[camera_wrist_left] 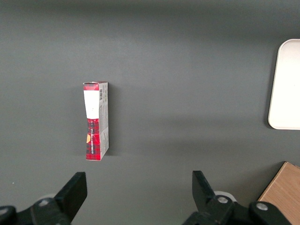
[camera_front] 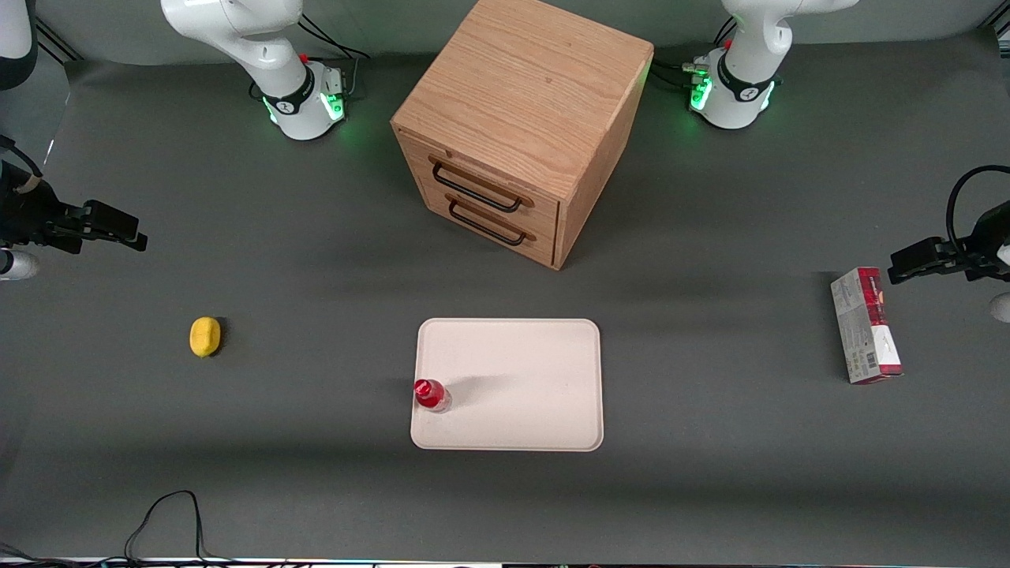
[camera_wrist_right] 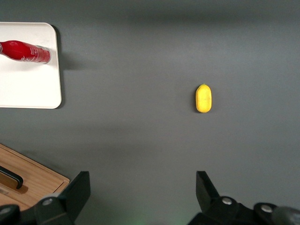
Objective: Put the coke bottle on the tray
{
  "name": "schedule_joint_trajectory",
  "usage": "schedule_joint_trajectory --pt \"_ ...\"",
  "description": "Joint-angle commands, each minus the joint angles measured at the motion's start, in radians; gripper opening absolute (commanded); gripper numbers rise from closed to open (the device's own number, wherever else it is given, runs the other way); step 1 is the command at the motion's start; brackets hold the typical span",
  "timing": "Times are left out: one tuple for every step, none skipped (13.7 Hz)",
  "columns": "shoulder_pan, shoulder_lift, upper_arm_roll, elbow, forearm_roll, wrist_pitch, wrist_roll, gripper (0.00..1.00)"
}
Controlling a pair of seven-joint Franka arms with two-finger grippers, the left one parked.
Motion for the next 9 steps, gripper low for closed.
schedule_joint_trajectory --pt "-0.019 -0.021 0.018 -0.026 -0.02 0.013 -0.006 1.0" --pt "-0.025 -0.022 0.021 -0.026 -0.02 0.013 -0.007 1.0" --pt "-0.022 -0.021 0.023 -0.026 -0.02 0.013 -0.009 1.0" --pt "-0.019 -0.021 0.021 -0.025 -0.022 0.013 -0.006 1.0" --pt "-0.018 -0.021 0.021 -0.025 -0.022 0.015 -0.004 1.0" --pt "-0.018 -0.021 0.02 -0.023 -0.025 0.015 -0.004 1.0" --pt "-0.018 -0.019 0.021 -0.023 -0.041 0.015 -0.004 1.0" --pt "-0.018 -0.021 0.021 -0.025 -0.051 0.015 -0.004 1.0" --pt "-0.018 -0.021 0.021 -0.023 -0.051 0.013 -0.004 1.0"
